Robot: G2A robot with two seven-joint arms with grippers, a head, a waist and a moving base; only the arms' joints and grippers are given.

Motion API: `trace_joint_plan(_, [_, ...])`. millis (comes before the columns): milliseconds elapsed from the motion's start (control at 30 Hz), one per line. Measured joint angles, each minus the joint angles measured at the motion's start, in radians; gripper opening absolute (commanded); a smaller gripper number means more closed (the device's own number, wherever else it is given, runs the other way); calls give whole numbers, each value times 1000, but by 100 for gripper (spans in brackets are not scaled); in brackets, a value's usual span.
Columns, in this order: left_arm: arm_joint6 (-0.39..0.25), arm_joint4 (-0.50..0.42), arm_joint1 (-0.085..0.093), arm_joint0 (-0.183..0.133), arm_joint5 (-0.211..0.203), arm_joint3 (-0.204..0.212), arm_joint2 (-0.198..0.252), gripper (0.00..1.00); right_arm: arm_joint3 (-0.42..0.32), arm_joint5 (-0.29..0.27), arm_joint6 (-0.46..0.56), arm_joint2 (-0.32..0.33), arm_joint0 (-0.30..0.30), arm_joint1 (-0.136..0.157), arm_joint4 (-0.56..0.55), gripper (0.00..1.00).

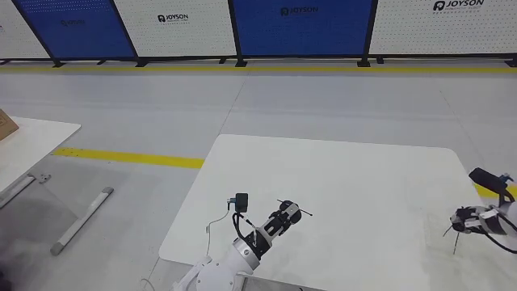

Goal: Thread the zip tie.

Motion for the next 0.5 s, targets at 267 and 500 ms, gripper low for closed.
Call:
trace_joint_plan(267, [0, 0, 0, 0, 0, 0, 0, 0, -129, -12, -198, 93, -147, 14, 29, 0])
trace_joint_plan(500, [0, 0, 0, 0, 0, 0, 0, 0, -131, -13, -200, 96, -150, 15, 31, 0])
